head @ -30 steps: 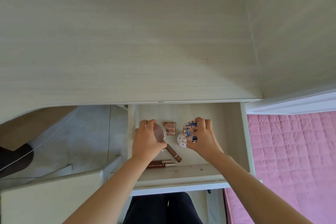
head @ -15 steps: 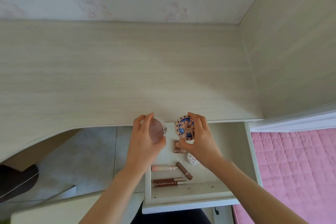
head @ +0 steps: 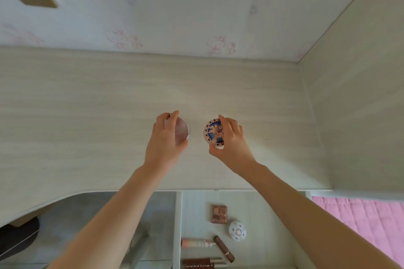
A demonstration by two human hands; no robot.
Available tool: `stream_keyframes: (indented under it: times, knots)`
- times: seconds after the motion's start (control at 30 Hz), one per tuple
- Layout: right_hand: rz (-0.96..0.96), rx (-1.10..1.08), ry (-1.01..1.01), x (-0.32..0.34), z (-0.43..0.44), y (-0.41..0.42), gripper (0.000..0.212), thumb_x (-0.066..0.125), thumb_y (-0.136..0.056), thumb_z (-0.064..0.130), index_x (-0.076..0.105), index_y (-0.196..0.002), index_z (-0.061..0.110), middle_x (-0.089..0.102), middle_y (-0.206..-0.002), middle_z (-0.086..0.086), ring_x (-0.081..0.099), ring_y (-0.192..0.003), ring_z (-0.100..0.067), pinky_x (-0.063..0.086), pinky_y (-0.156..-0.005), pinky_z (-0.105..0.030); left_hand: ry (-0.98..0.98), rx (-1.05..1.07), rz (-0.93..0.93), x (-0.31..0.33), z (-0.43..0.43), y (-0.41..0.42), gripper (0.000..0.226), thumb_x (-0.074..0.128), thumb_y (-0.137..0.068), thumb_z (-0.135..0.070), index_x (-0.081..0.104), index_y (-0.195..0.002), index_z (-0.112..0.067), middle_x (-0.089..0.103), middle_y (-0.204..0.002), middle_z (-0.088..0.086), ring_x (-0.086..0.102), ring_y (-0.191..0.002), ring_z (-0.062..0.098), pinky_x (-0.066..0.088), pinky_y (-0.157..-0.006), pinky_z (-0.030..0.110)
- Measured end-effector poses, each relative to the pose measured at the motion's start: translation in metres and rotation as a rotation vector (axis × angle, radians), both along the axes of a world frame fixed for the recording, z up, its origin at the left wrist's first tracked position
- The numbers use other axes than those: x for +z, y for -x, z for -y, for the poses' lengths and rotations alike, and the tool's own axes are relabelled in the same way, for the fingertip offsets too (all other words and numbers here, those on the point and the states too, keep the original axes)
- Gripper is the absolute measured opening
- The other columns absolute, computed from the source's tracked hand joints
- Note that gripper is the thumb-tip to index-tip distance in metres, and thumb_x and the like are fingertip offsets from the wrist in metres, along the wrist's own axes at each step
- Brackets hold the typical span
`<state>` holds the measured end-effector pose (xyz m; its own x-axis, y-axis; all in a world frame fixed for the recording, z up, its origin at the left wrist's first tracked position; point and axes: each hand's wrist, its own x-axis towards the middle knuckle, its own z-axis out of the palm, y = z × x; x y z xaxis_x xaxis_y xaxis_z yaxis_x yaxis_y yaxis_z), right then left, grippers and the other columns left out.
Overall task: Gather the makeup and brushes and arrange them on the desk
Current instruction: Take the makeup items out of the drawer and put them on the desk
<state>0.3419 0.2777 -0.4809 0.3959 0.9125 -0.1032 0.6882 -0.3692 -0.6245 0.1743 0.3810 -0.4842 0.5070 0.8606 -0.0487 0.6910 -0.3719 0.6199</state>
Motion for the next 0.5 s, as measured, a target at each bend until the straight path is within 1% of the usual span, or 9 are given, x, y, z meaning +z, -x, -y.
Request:
stream_keyframes:
  times: [0.07,0.17,0.27,0.33,0.43,0.5]
  knots:
    - [0.024,0.017,0.020,-0.006,-0.023,-0.012,0.083,0.070,-0.077,0.021,0.026,-0.147,0.011,0.034,-0.139,-0.006,0.034,-0.122,-0.027,0.039,-0.096,-0.027,-0.002,-0.010,-0.030,-0.003,-0.017,-0.014,0.079,0.073,-0.079,-0.020,0.031,-0.146,-0.019,0.033,-0.142,0.005,0.042,-0.125,0.025,0.050,-0.090,0.040]
    - [0.067,0.044,0.053,-0.018,-0.052,-0.026,0.084,0.069,-0.078,0.022,0.024,-0.148,0.012,0.032,-0.141,-0.006,0.032,-0.125,-0.029,0.041,-0.098,-0.032,-0.002,-0.010,-0.073,-0.010,-0.038,-0.030,0.080,0.073,-0.079,-0.020,0.030,-0.146,-0.020,0.029,-0.145,0.004,0.039,-0.129,0.025,0.053,-0.085,0.043]
    - [0.133,0.082,0.056,-0.029,-0.072,-0.033,0.082,0.068,-0.079,0.022,0.025,-0.148,0.008,0.034,-0.141,-0.011,0.036,-0.123,-0.033,0.042,-0.101,-0.039,0.003,-0.011,-0.121,-0.018,-0.050,-0.038,0.079,0.072,-0.080,-0.021,0.030,-0.146,-0.019,0.029,-0.146,0.005,0.037,-0.130,0.025,0.053,-0.082,0.043]
    - [0.182,0.120,0.061,-0.035,-0.078,-0.033,0.080,0.067,-0.080,0.022,0.026,-0.147,0.007,0.035,-0.140,-0.014,0.038,-0.121,-0.035,0.041,-0.101,-0.041,0.009,-0.019,-0.144,-0.023,-0.054,-0.040,0.078,0.071,-0.080,-0.020,0.030,-0.146,-0.019,0.030,-0.146,0.005,0.037,-0.131,0.026,0.053,-0.081,0.043]
    - [0.242,0.164,0.060,-0.041,-0.083,-0.032,0.078,0.070,-0.078,0.023,0.033,-0.144,0.003,0.042,-0.136,-0.019,0.045,-0.114,-0.038,0.045,-0.096,-0.044,0.022,-0.025,-0.169,-0.027,-0.056,-0.041,0.079,0.070,-0.080,-0.020,0.029,-0.147,-0.020,0.029,-0.147,0.003,0.034,-0.132,0.025,0.052,-0.082,0.041]
    - [0.290,0.178,0.057,-0.047,-0.084,-0.031,0.078,0.075,-0.072,0.024,0.042,-0.138,-0.001,0.050,-0.127,-0.022,0.052,-0.105,-0.040,0.050,-0.087,-0.047,0.025,-0.028,-0.215,-0.027,-0.058,-0.043,0.077,0.067,-0.081,-0.020,0.027,-0.147,-0.021,0.028,-0.149,0.001,0.031,-0.134,0.024,0.051,-0.084,0.041]
